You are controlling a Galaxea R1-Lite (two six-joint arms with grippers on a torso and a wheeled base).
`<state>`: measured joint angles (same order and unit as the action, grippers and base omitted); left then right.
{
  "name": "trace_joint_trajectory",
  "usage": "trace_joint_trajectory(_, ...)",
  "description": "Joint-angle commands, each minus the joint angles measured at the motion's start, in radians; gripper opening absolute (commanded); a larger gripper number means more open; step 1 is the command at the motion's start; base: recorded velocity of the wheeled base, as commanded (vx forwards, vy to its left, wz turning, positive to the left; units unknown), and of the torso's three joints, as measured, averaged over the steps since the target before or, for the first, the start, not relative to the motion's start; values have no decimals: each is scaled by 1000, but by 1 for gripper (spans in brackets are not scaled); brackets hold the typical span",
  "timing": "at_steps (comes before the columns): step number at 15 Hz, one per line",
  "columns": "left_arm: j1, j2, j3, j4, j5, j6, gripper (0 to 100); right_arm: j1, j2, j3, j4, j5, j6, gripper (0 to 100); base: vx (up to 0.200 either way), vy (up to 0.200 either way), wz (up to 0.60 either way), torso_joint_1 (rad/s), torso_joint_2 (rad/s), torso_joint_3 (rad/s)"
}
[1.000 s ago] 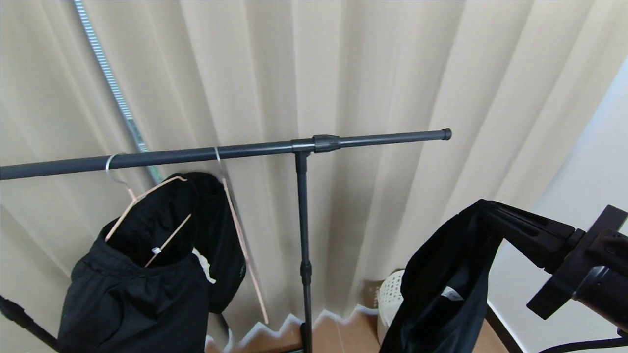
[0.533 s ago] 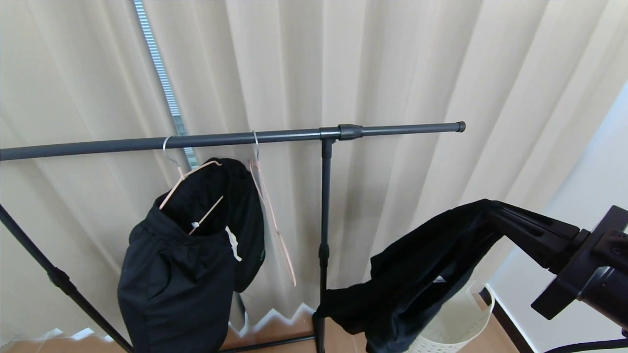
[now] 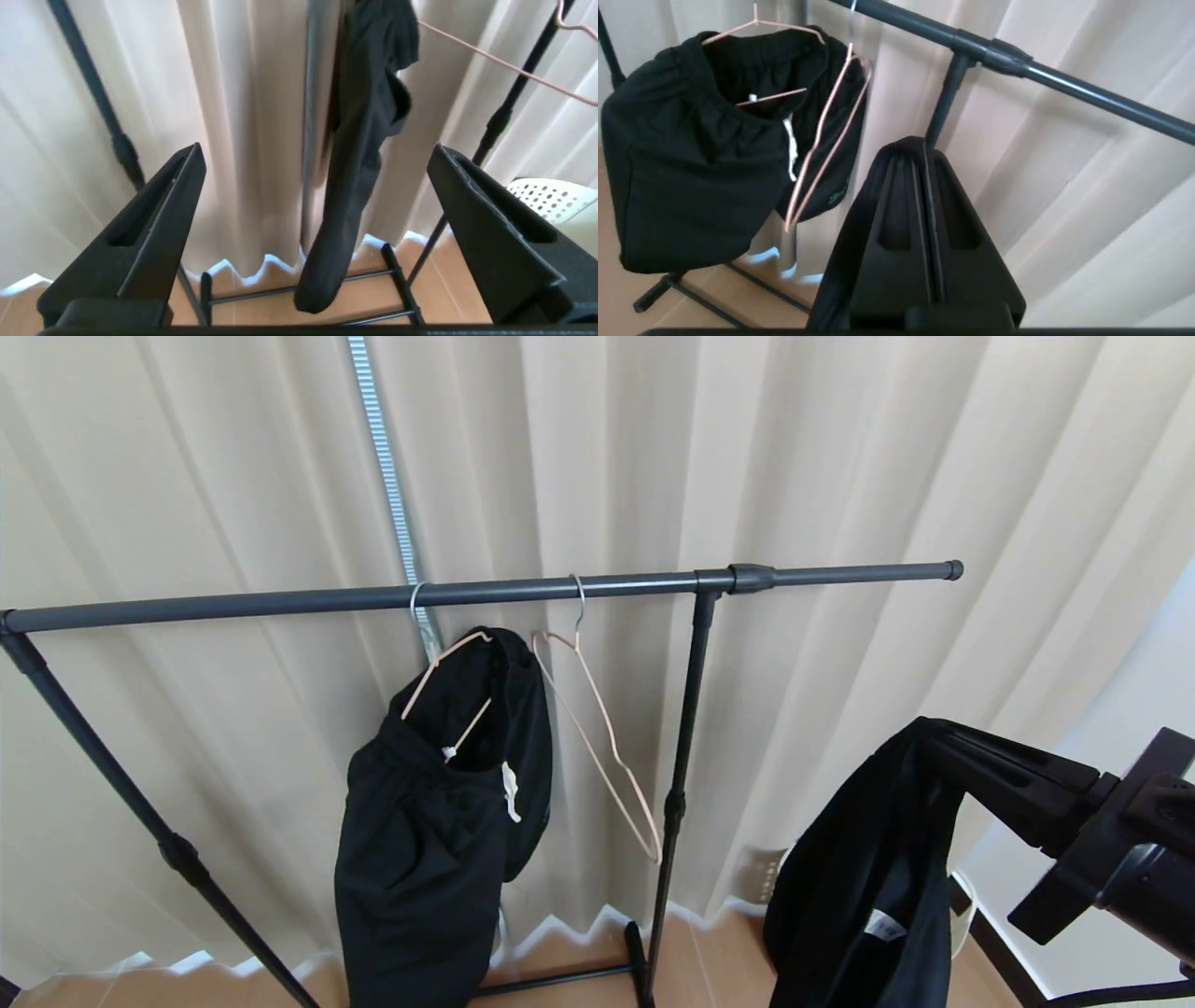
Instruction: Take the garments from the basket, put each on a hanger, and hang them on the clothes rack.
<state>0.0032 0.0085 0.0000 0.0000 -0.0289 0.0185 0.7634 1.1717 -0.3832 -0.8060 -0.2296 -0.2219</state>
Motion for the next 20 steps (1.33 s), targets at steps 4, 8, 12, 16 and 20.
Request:
trace_joint_trajectory(4,0,1,0,-2,0,0,100,1,0,3,-1,1,-1,0,-200,0,0,-6,2,2)
trace_joint_trajectory(8,0,1,0,-2,0,-2,100,1,0,3,-1,1,-1,0,-200,0,0,2,2,5)
trace_joint_trajectory(12,0,1,0,-2,0,-2,100,1,0,3,-1,1,-1,0,-200,0,0,6,1,2)
trace_joint_trajectory(16,0,1,0,-2,3,-5,100,1,3,3,-1,1,-1,0,-50,0,0,2,1,1)
trace_joint_trajectory(20,0,1,0,-2,3,-5,100,1,8,9,-1,1,1,0,0,0,0,0,0,0)
